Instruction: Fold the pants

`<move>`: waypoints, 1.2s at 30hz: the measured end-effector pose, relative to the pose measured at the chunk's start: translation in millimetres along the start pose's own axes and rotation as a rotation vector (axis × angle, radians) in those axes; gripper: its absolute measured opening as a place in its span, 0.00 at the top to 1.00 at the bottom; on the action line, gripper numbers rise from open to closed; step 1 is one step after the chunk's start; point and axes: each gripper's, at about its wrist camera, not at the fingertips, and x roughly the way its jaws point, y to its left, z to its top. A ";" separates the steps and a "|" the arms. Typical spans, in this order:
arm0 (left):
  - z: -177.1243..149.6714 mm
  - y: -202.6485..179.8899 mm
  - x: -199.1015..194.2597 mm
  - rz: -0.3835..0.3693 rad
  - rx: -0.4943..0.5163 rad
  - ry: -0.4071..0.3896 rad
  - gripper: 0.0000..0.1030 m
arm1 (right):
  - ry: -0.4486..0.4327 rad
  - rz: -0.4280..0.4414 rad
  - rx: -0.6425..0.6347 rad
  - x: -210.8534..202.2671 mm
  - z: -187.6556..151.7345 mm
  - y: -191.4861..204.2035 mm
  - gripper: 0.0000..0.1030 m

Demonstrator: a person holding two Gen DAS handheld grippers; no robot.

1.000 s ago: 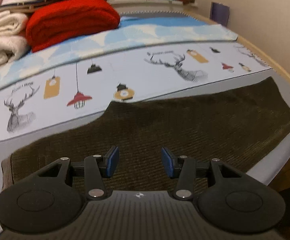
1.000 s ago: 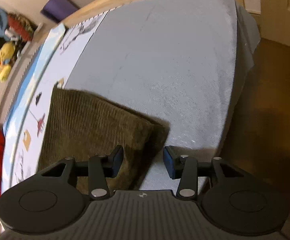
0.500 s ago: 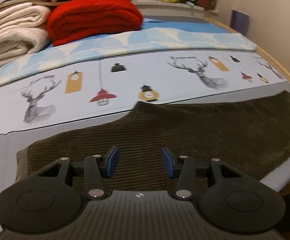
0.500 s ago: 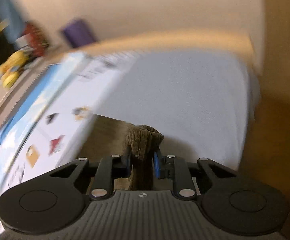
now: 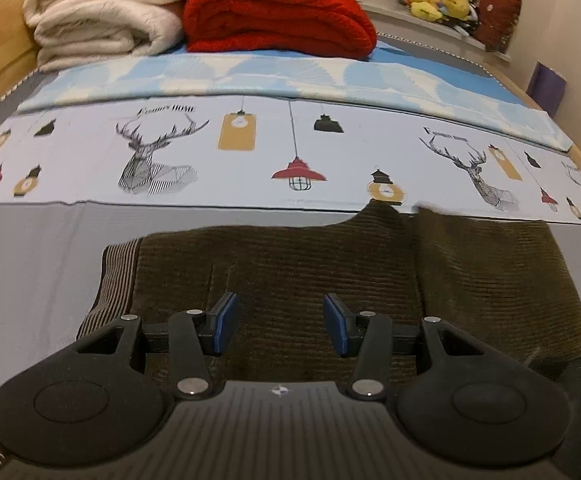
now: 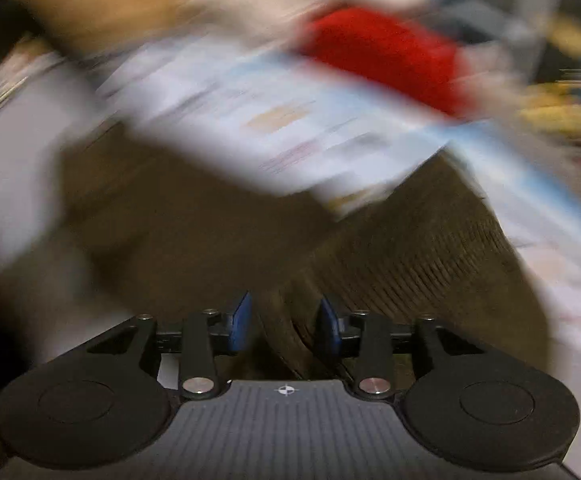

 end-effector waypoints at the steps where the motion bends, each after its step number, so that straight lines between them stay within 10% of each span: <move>1: -0.3 2.0 -0.7 0.000 -0.007 0.002 0.49 | 0.033 0.028 -0.069 3.4 -4.4 14.3 0.63; 5: -0.4 2.5 -1.6 -0.008 -0.005 0.000 0.49 | -0.093 0.114 -0.103 -26.3 -0.1 22.4 0.57; 8: 0.4 -0.2 0.8 -0.008 0.002 0.001 0.48 | -0.158 0.024 -0.016 -36.4 5.3 0.3 0.48; 19: -0.6 -13.7 8.3 -0.002 0.035 0.016 0.48 | 0.032 -0.014 0.034 4.2 -11.7 -16.5 0.40; 26: -0.5 -11.2 9.0 0.003 0.031 0.016 0.49 | -0.044 -0.056 -0.030 -10.1 -2.6 -19.5 0.78; 32: -1.0 -14.1 8.4 0.000 0.040 0.014 0.48 | -0.212 -0.044 -0.041 -42.9 5.6 -15.8 0.80; 36: -0.8 -15.0 8.7 0.002 0.037 0.016 0.48 | -0.078 0.005 -0.166 -20.1 -9.2 4.3 0.77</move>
